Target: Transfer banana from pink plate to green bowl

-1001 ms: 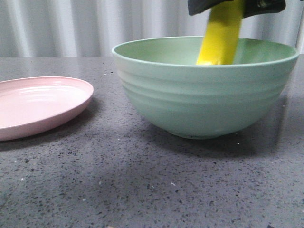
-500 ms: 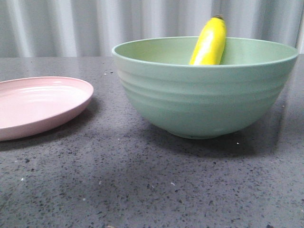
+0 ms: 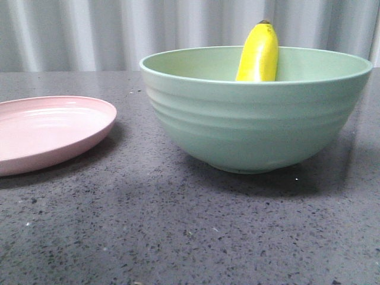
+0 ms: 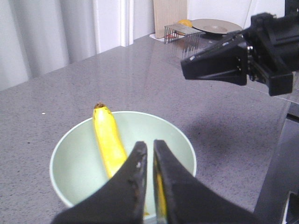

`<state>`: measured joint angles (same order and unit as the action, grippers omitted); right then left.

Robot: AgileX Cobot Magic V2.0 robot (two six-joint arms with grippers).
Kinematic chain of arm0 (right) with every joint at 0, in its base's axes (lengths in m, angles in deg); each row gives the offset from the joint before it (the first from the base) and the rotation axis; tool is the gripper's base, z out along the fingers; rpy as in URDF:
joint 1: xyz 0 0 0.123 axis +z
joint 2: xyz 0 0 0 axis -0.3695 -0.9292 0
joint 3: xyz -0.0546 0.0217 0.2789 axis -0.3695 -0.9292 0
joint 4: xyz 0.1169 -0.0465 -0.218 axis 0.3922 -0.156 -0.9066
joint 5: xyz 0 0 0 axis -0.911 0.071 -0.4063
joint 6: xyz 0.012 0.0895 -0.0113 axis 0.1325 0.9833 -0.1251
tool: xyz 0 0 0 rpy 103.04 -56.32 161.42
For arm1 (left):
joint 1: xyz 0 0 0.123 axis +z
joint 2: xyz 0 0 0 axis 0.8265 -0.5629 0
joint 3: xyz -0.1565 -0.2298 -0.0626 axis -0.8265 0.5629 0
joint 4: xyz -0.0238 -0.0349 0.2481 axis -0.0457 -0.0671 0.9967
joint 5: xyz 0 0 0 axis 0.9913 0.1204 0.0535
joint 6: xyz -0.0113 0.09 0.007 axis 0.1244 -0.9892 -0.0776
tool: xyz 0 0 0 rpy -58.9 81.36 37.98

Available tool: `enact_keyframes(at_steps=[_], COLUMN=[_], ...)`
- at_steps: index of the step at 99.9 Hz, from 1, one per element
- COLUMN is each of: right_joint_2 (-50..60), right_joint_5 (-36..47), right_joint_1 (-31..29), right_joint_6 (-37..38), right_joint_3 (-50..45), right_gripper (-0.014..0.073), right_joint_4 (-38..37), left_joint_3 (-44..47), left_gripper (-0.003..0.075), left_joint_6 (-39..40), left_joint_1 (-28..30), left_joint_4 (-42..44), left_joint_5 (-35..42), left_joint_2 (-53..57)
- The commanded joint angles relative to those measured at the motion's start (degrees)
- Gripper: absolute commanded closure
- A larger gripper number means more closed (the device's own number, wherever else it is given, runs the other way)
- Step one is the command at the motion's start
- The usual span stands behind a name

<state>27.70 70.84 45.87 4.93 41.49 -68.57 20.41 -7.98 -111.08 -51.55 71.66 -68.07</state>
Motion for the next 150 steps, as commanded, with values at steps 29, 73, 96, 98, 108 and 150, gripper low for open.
enact_keyframes(at_steps=[29, 73, 96, 98, 108, 150], right_joint_2=[12.06, 19.42, 19.42, 19.42, 19.42, 19.42], right_joint_5=[26.95, 41.49, 41.64, 41.64, 41.64, 41.64], right_joint_1=[-0.26, -0.26, -0.26, -0.26, -0.26, -0.26], right_joint_6=[-0.61, -0.61, -0.61, -0.61, -0.61, -0.61], right_joint_3=[-19.33, -33.96, -34.08, -34.08, -34.08, -34.08], right_gripper=[0.0658, 0.0658, 0.0658, 0.0658, 0.0658, 0.0658], right_joint_4=[-0.58, -0.58, -0.58, -0.58, -0.58, -0.58], left_joint_3=[17.25, 34.33, 36.82, 36.89, 36.94, 37.25], left_gripper=[0.0741, 0.0741, 0.0741, 0.0741, 0.0741, 0.0741], left_joint_6=[-0.19, -0.19, -0.19, -0.19, -0.19, -0.19], left_joint_1=[-0.32, -0.32, -0.32, -0.32, -0.32, 0.85], left_joint_4=[1.94, 4.43, 4.43, 4.43, 4.43, 6.38], left_joint_5=[17.39, 18.36, 18.36, 18.24, 18.01, 19.49], left_joint_2=[14.80, 32.48, 34.37, 34.37, 34.37, 34.37])
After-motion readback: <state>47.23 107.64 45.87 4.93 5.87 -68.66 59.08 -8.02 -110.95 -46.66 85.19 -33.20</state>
